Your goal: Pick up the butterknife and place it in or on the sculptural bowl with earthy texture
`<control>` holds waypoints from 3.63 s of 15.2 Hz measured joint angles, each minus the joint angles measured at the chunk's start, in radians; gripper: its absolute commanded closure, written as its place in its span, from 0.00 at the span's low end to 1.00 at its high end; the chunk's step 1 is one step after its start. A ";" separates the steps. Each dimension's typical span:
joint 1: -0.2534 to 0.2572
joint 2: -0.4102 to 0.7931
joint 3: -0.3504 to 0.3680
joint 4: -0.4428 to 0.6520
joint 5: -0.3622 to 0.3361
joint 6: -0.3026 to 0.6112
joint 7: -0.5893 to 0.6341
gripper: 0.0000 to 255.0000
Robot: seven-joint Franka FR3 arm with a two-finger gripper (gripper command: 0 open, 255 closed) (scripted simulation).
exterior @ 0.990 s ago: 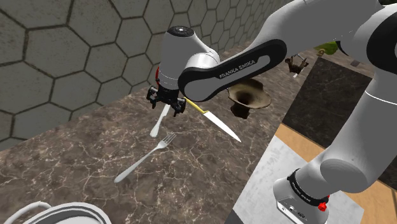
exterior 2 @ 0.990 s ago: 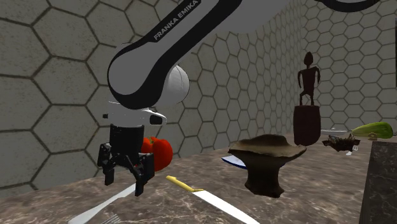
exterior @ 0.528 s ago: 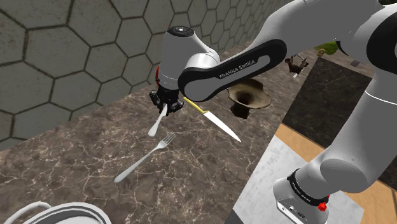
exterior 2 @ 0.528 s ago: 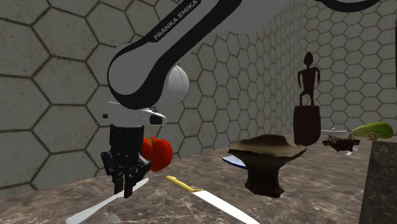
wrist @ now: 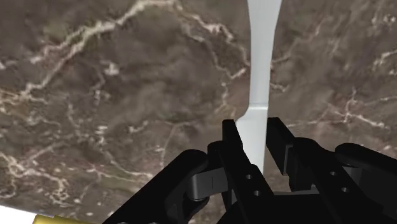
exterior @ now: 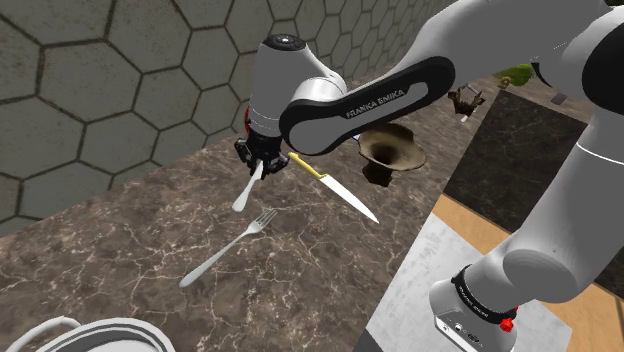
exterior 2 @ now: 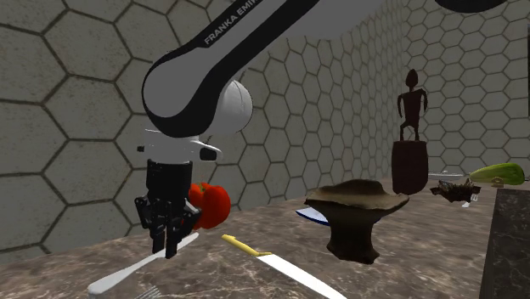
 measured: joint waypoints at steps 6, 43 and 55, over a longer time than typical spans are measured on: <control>-0.016 -0.048 0.019 0.029 0.048 -0.066 -0.034 1.00; -0.113 -0.365 -0.002 0.133 0.311 -0.412 -0.284 1.00; -0.155 -0.739 -0.249 -0.232 0.485 -0.411 -0.651 1.00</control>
